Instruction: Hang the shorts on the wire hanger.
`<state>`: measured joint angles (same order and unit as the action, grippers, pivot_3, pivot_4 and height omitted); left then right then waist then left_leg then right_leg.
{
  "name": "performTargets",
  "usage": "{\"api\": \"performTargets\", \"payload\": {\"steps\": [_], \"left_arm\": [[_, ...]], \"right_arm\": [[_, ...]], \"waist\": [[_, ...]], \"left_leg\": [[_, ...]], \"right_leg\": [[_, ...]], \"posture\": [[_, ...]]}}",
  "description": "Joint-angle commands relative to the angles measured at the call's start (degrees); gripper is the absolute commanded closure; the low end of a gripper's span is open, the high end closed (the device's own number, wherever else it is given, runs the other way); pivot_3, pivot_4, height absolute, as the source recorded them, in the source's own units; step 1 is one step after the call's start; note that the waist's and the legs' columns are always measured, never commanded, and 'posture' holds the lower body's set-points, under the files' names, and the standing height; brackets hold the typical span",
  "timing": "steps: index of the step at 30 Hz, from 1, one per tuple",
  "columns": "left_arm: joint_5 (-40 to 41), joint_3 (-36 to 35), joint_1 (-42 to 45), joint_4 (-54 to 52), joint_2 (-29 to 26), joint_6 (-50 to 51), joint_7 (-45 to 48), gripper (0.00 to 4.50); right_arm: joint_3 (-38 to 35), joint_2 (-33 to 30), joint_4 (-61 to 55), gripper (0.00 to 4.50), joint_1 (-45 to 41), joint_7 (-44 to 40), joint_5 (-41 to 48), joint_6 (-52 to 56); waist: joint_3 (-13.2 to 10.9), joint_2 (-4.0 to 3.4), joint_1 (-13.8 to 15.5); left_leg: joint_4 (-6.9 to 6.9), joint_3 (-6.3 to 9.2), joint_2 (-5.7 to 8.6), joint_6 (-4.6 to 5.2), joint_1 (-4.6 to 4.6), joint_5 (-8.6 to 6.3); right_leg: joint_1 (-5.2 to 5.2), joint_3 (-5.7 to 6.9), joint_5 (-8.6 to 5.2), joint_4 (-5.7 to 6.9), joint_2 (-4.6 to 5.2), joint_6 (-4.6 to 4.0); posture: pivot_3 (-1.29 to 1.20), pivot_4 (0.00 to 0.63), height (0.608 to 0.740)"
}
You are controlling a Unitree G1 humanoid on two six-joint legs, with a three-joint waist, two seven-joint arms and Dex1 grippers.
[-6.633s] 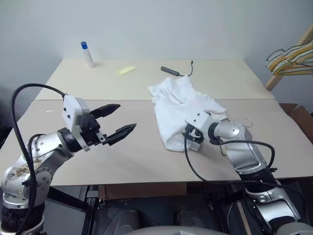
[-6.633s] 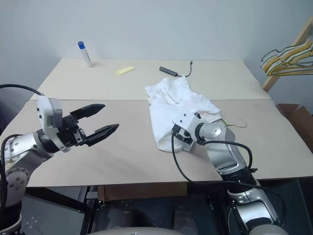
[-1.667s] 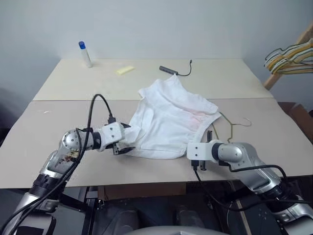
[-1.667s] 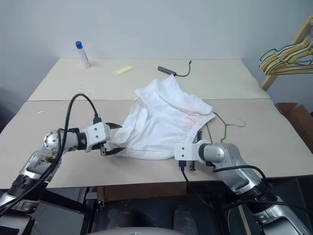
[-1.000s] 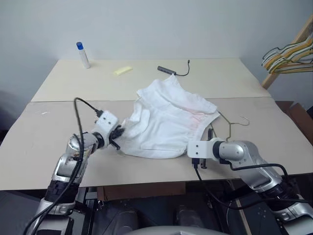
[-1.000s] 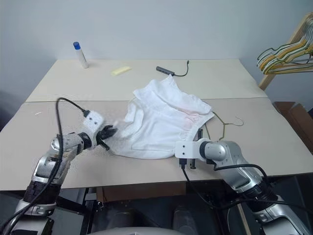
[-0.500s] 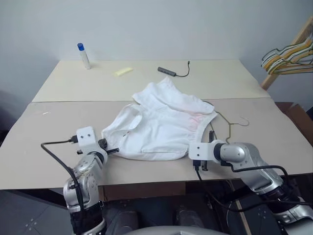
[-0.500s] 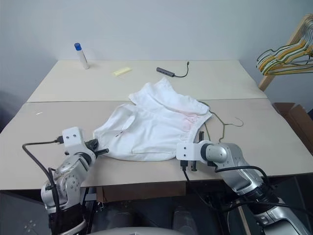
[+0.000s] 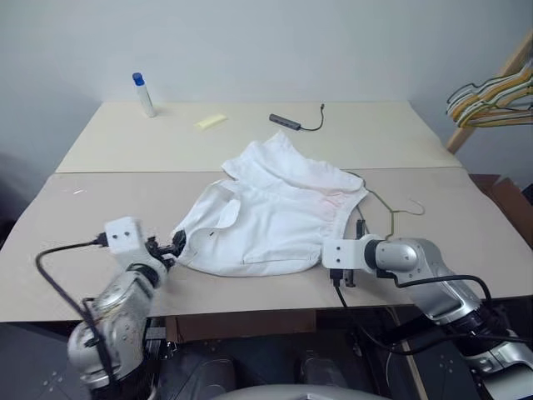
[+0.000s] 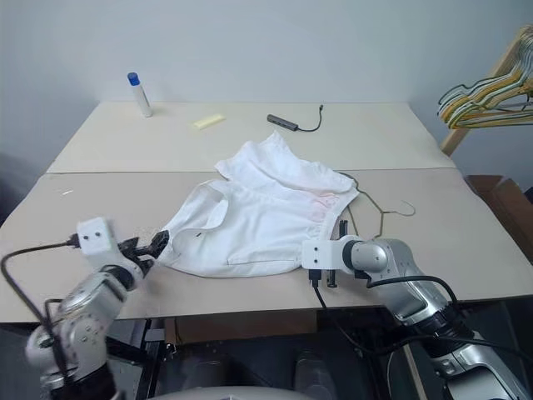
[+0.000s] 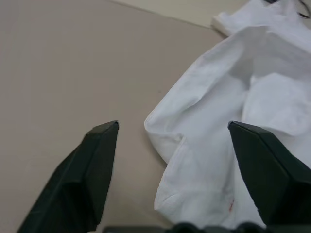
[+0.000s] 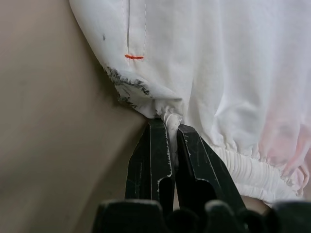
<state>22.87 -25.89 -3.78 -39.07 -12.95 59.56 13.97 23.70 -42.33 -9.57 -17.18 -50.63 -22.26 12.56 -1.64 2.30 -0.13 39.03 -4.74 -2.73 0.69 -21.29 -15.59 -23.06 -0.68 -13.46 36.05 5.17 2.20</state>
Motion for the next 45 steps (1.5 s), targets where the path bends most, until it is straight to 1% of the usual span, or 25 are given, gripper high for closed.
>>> {"api": "performTargets", "payload": {"steps": [1, 2, 3, 5, 6, 9, 11, 12, 15, 17, 19, 24, 28, 30, 32, 38, 42, 43, 45], "left_arm": [[5.0, -3.5, -4.31, -2.78, -10.0, -5.39, 12.63, 0.03], [5.08, -3.83, -5.88, -2.19, -13.22, -7.75, 15.6, 0.03], [3.75, -4.15, -8.24, -0.47, -18.15, -12.76, 21.24, 0.03], [0.05, -3.89, -12.03, 3.73, -27.11, -24.81, 31.98, 0.03], [-2.18, -3.1, -12.94, 6.25, -30.64, -31.97, 36.4, 0.03], [-5.83, 0.65, -12.1, 11.97, -35.88, -45.01, 42.26, 0.03], [-14.18, 8.97, -8.14, 17.03, -39.58, -56.56, 43.94, 0.03], [-17.18, 11.5, -6.77, 18.85, -40.28, -60.47, 44.16, 0.03], [-23.94, 18.97, -1.22, 27.1, -41.45, -71.58, 43.91, 0.03], [-26.88, 22.16, 1.66, 31.39, -41.86, -76.52, 43.57, 0.03], [-30.49, 24.92, 4.27, 35.6, -42.45, -81.21, 42.77, 0.03], [-35.9, 28.86, 7.65, 41.6, -43.55, -86.18, 41.13, 0.03], [-38.62, 30.99, 8.85, 43.0, -42.33, -84.2, 39.45, 0.03], [-40.71, 32.25, 9.81, 43.71, -40.75, -83.74, 37.15, 0.43], [-41.3, 33.37, 10.88, 44.12, -39.11, -83.18, 36.03, 0.94], [-45.88, 37.76, 14.47, 47.16, -36.33, -85.69, 33.16, 2.92], [-47.92, 39.04, 16.17, 49.14, -36.13, -86.59, 31.35, 4.27], [-47.64, 39.05, 16.29, 49.38, -36.15, -86.41, 31.3, 4.49], [-47.22, 38.63, 16.46, 50.08, -36.93, -86.54, 31.27, 4.49]], "right_arm": [[-1.88, -0.54, -0.89, 4.5, -0.57, 0.1, 0.12, -1.0], [-1.93, -0.54, -0.9, 4.5, -0.54, 0.08, 0.19, -0.99], [-1.99, -0.56, -0.86, 4.5, -0.52, 0.0, 0.35, -1.03], [-1.99, -0.54, -0.67, 4.5, -0.56, -0.12, 0.53, -1.12], [-1.92, -0.5, -0.53, 4.5, -0.63, -0.14, 0.53, -1.23], [-1.7, -0.24, -0.13, 4.5, -1.0, -0.13, 0.54, -1.35], [-1.62, 0.22, -0.21, 4.5, -1.36, -0.04, 0.61, -1.02], [-1.62, 0.34, -0.14, 4.5, -1.5, 0.0, 0.64, -0.98], [-2.03, 0.22, -0.76, 4.5, -0.99, 0.0, 0.69, -0.66], [-2.46, -0.01, -1.33, 4.5, -0.5, -0.1, 0.81, -0.25], [-2.9, -0.44, -1.77, 4.5, -0.02, -0.2, 0.87, -0.07], [-3.53, -0.85, -2.19, 4.5, 0.25, -0.33, 0.91, 0.24], [-3.83, -0.8, -2.38, 4.5, 0.17, -0.54, 0.85, 0.32], [-3.77, -0.71, -2.3, 4.5, -0.04, -0.62, 0.85, 0.25], [-3.67, -0.61, -2.11, 4.5, -0.31, -0.67, 0.85, 0.15], [-3.25, -0.03, -1.68, 4.5, -1.39, -0.93, 0.85, 0.08], [-3.19, 0.18, -1.83, 4.5, -1.61, -1.09, 0.77, 0.27], [-3.23, 0.2, -1.93, 4.5, -1.58, -1.12, 0.76, 0.32], [-3.34, 0.24, -2.09, 4.5, -1.46, -1.08, 0.73, 0.41]], "waist": [[0.0, -0.01, -0.07], [-0.01, -0.01, -0.04], [-0.01, -0.01, -0.01], [-0.01, -0.01, 0.16], [-0.02, -0.03, 0.31], [-0.06, -0.13, 0.82], [-0.07, -0.12, 0.88], [-0.08, -0.13, 1.35], [-0.09, -0.23, 1.26], [-0.09, -0.23, 0.99], [-0.09, -0.23, 0.75], [-0.09, -0.24, 0.64], [-0.09, -0.25, 0.66], [-0.04, -0.35, 0.78], [0.03, -0.49, 0.97], [0.16, -0.68, 1.34], [0.17, -0.69, 1.33], [0.17, -0.69, 1.28], [0.17, -0.69, 1.21]], "left_leg": [[-0.01, -0.02, -0.01, 0.0, 0.0, 0.0], [-0.01, -0.02, -0.02, 0.0, 0.01, 0.0], [0.0, -0.05, -0.02, -0.01, 0.01, 0.0], [-0.02, -0.07, -0.05, -0.03, 0.03, 0.01], [-0.02, -0.09, -0.05, -0.05, 0.05, 0.02], [-0.02, -0.19, -0.06, -0.07, 0.05, 0.03], [-0.03, -0.24, -0.07, -0.07, 0.01, 0.02], [-0.05, -0.23, -0.1, -0.06, -0.02, 0.02], [-0.06, -0.25, -0.11, -0.09, 0.0, 0.04], [-0.09, -0.27, -0.11, -0.09, -0.01, 0.04], [-0.11, -0.29, -0.13, -0.08, -0.06, 0.03], [-0.11, -0.32, -0.14, -0.06, -0.09, 0.02], [-0.1, -0.34, -0.15, -0.06, -0.05, 0.02], [-0.1, -0.34, -0.15, -0.06, 0.0, 0.03], [-0.08, -0.34, -0.13, -0.06, 0.04, 0.03], [-0.05, -0.34, -0.12, -0.06, 0.06, 0.04], [-0.05, -0.34, -0.12, -0.06, 0.04, 0.04], [-0.05, -0.34, -0.12, -0.06, 0.04, 0.04], [-0.05, -0.34, -0.12, -0.06, 0.05, 0.04]], "right_leg": [[-0.03, 0.01, -0.03, 0.01, 0.0, -0.04], [-0.03, 0.01, -0.04, 0.01, 0.01, -0.07], [-0.04, 0.01, -0.09, 0.02, 0.02, -0.14], [-0.03, 0.04, -0.22, 0.0, 0.01, -0.37], [-0.05, 0.04, -0.26, 0.02, 0.03, -0.43], [-0.08, 0.06, -0.32, -0.02, 0.09, -0.53], [-0.08, 0.03, -0.32, -0.05, 0.1, -0.51], [-0.1, 0.04, -0.31, -0.05, 0.07, -0.48], [-0.11, 0.07, -0.3, 0.02, 0.02, -0.5], [-0.13, 0.07, -0.13, 0.02, 0.01, -0.19], [-0.18, 0.07, -0.12, 0.01, 0.0, -0.15], [-0.22, 0.07, -0.12, 0.02, 0.01, -0.13], [-0.19, 0.07, -0.11, 0.06, 0.02, -0.12], [-0.16, 0.07, -0.11, 0.1, 0.02, -0.11], [-0.09, 0.07, -0.11, 0.11, 0.02, -0.1], [-0.06, 0.07, -0.1, 0.1, 0.01, -0.07], [-0.07, 0.06, -0.1, 0.1, 0.01, -0.07], [-0.07, 0.06, -0.1, 0.1, 0.01, -0.07], [-0.07, 0.06, -0.1, 0.11, 0.01, -0.07]], "posture": [[0.08, 0.0, 0.74], [0.08, 0.0, 0.74], [0.08, 0.0, 0.74], [0.09, 0.0, 0.74], [0.09, 0.0, 0.74], [0.09, 0.0, 0.74], [0.08, 0.0, 0.74], [0.08, 0.0, 0.74], [0.06, 0.0, 0.74], [0.05, 0.0, 0.74], [0.04, 0.0, 0.74], [0.03, 0.0, 0.74], [0.04, 0.0, 0.74], [0.04, 0.0, 0.74], [0.04, 0.0, 0.74], [0.05, 0.0, 0.74], [0.04, 0.0, 0.74], [0.04, 0.0, 0.74], [0.03, 0.0, 0.74]]}}
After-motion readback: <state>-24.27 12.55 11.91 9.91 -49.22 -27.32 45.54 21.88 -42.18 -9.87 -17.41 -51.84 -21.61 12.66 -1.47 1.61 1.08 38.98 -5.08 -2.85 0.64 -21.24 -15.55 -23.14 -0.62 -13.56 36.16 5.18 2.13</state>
